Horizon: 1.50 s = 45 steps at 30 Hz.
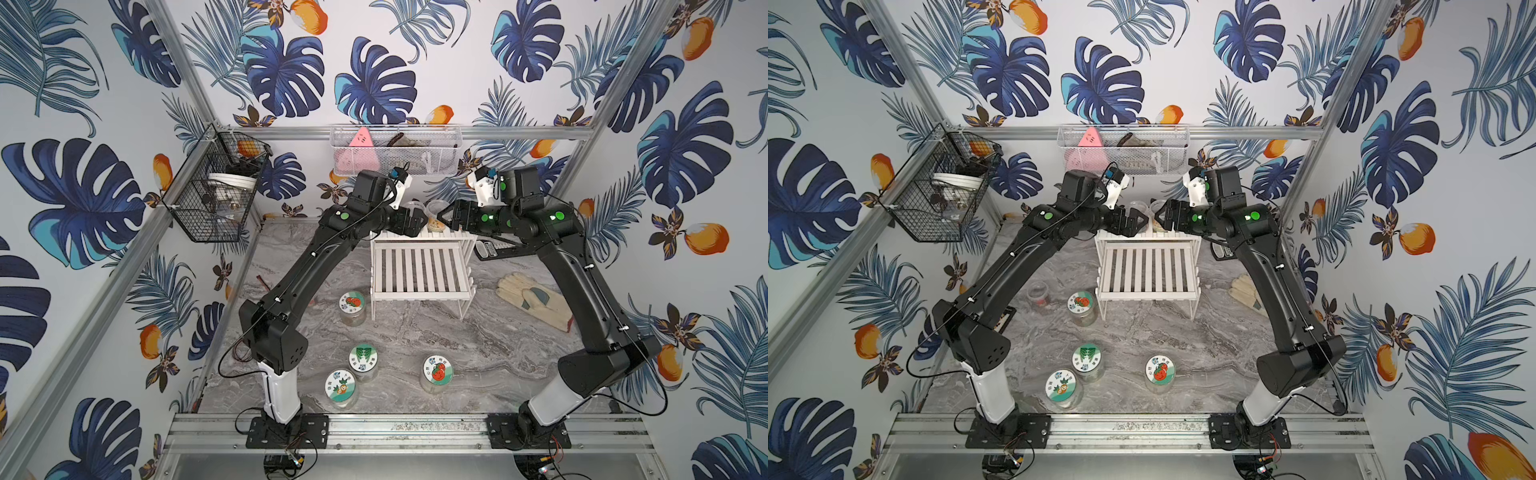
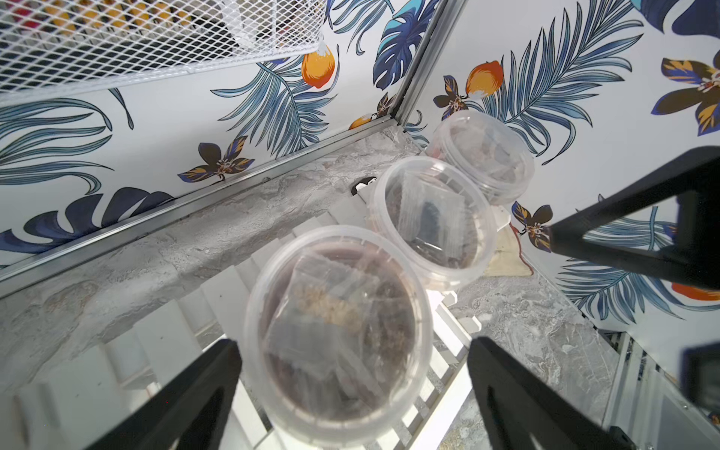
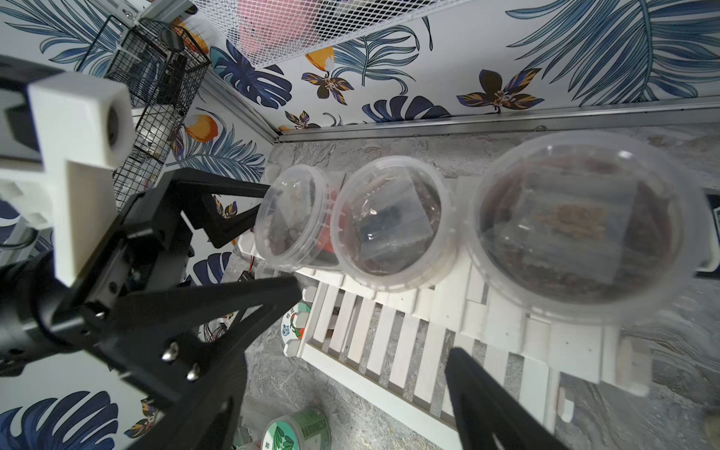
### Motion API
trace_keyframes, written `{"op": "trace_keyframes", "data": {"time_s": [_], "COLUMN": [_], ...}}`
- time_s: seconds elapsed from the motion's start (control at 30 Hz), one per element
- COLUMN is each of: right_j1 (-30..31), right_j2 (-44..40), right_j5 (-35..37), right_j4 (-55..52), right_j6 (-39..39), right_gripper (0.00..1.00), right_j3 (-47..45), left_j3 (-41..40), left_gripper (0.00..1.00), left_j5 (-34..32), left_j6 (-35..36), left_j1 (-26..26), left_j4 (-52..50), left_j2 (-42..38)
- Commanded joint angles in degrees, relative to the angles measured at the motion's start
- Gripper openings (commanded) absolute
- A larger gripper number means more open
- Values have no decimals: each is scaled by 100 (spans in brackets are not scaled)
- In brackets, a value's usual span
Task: Place the seed container on the shelf
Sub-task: Adjust the seed jar on the shelf.
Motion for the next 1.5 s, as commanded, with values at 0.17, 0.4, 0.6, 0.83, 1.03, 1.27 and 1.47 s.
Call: {"op": "trace_keyframes", "data": {"time_s": [0.17,0.4,0.6,0.83,1.03,1.27,1.47], "right_j1": [-1,3,3,3,3,-1,2], "right_j2": [-167,-224,-233,-250,-277,-277,-285], "right_j5": [-125,-163,-167,-178,-181,-203,-231], "right_j4": [324,385,394,429,455,473,478], "right_j6": [42,30,20,2,-7,-5,2], "right_gripper": [84,84,85,85,86,86,86], "right_j3": [-279,-397,-416,-461,-522,-523,-530], "left_j3": [46,99,114,135,160,38,182], "left_gripper": [95,88,83,78,77,77,81], "left_j5": [-136,-242,-238,-230,-223,-339,-417], "left_j6": [324,384,421,493,518,595,711], "left_j1": [-35,-35,-35,-35,-35,-35,-35], "left_j4": [184,134,160,200,178,234,10], "left_j2": [16,58,28,12,23,-58,28]}}
